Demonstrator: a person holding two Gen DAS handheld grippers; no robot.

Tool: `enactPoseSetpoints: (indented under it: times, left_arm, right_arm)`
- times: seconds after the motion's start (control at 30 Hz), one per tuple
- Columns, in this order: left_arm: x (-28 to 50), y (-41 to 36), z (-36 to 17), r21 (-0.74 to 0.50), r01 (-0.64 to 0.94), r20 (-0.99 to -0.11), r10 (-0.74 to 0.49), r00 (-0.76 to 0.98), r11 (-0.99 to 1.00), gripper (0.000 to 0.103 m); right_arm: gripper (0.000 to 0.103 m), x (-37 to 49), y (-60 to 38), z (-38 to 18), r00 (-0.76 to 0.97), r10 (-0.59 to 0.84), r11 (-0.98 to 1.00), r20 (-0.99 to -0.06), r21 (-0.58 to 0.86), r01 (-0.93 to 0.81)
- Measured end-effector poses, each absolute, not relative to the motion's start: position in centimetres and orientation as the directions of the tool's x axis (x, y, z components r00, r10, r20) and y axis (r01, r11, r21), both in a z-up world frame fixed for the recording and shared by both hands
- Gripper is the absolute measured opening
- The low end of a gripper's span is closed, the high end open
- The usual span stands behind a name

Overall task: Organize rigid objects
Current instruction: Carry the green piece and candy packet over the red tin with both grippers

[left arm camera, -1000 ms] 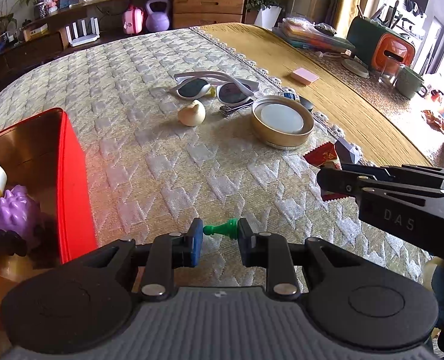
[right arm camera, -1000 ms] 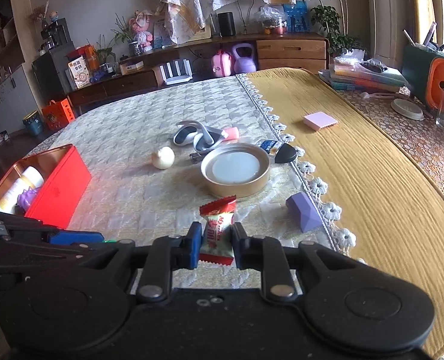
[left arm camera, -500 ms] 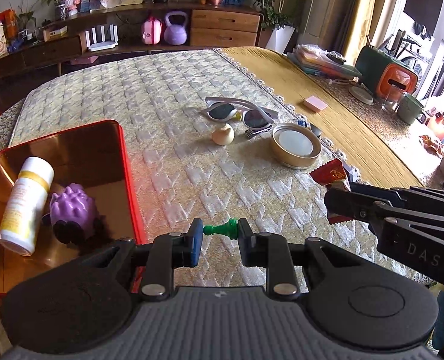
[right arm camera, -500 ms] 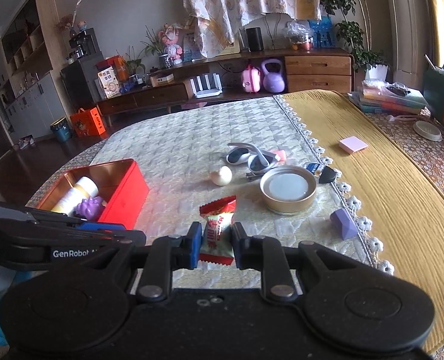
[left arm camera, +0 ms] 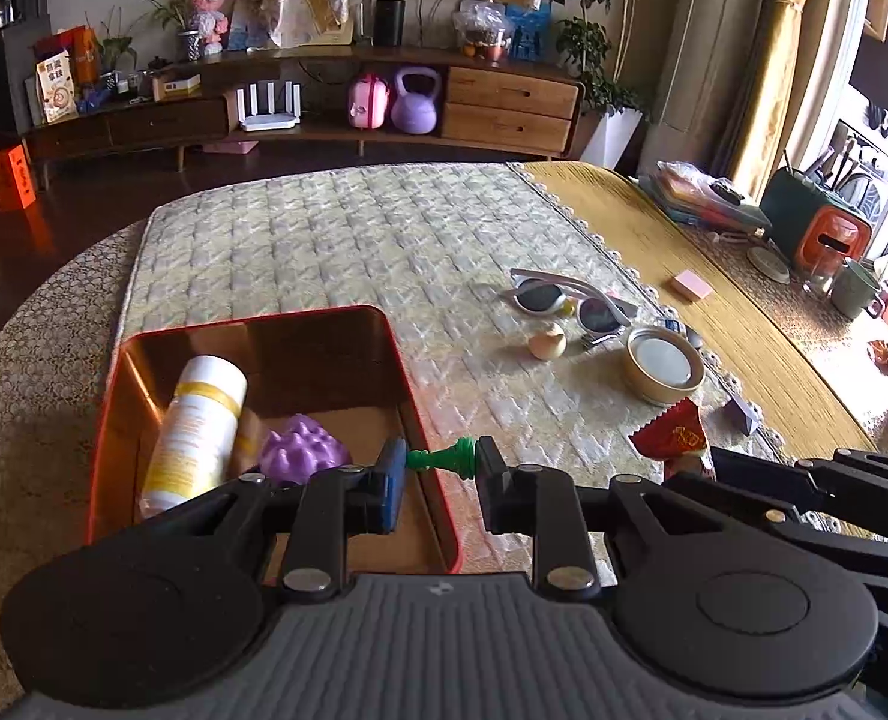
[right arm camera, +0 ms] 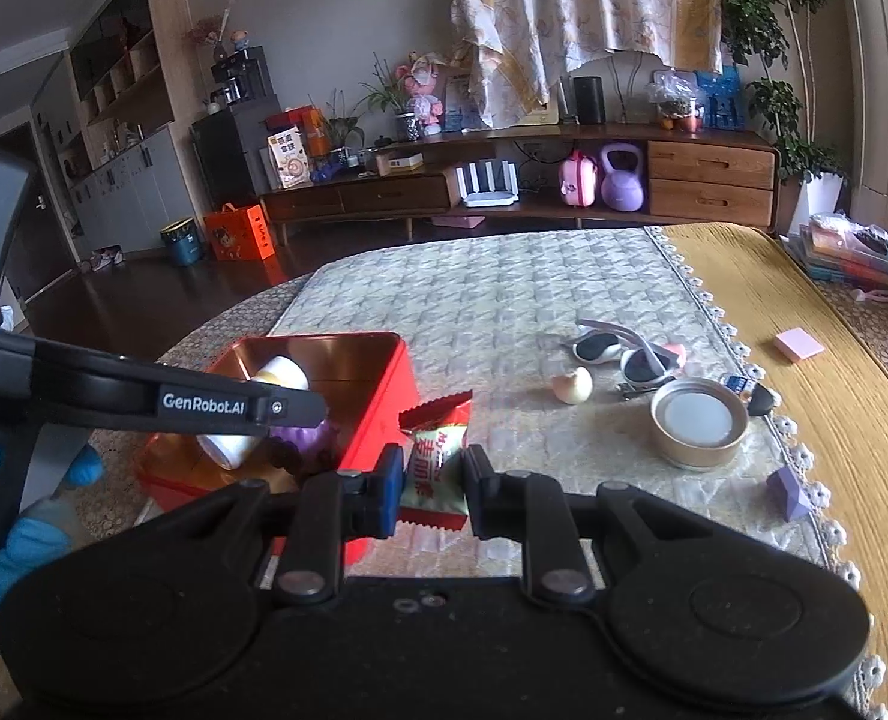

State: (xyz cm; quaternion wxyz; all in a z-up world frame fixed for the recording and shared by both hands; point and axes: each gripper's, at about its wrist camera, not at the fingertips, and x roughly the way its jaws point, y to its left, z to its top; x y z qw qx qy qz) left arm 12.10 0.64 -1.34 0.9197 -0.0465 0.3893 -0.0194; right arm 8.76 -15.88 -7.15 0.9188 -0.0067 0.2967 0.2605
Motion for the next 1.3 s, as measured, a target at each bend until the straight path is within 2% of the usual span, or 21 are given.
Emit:
enactPoseSetpoints:
  times: [0.27, 0.53, 0.9, 1.3]
  left_arm:
    - [13.0, 4.8, -0.5, -0.057, -0.074, -0.7, 0.013, 0.714, 0.996, 0.024]
    - [15.7, 8.1, -0.8, -0.032, -0.123, -0.711, 0.064, 0.7, 0.992, 0.024]
    - [20.2, 8.6, -2.7, -0.02, -0.07, -0.747, 0.031, 0.664, 0.997, 0.024]
    - [24.1, 6.9, -5.5, 0.005, 0.006, -0.789, 0.0, 0.614, 1.0, 0.024]
  right_arm:
    - [0.021, 8.8, -11.7, -6.8, 0.646, 0.519, 0.822, -0.559, 0.121, -0.556]
    - [0.021, 10.1, -7.1, -7.9, 0.576, 0.548, 0.769, -0.607, 0.095, -0.633]
    - [0.021, 12.3, -2.9, -10.4, 0.472, 0.564, 0.707, -0.678, 0.1, -0.7]
    - [0.02, 14.3, -1.4, -12.4, 0.405, 0.553, 0.702, -0.728, 0.145, -0.697]
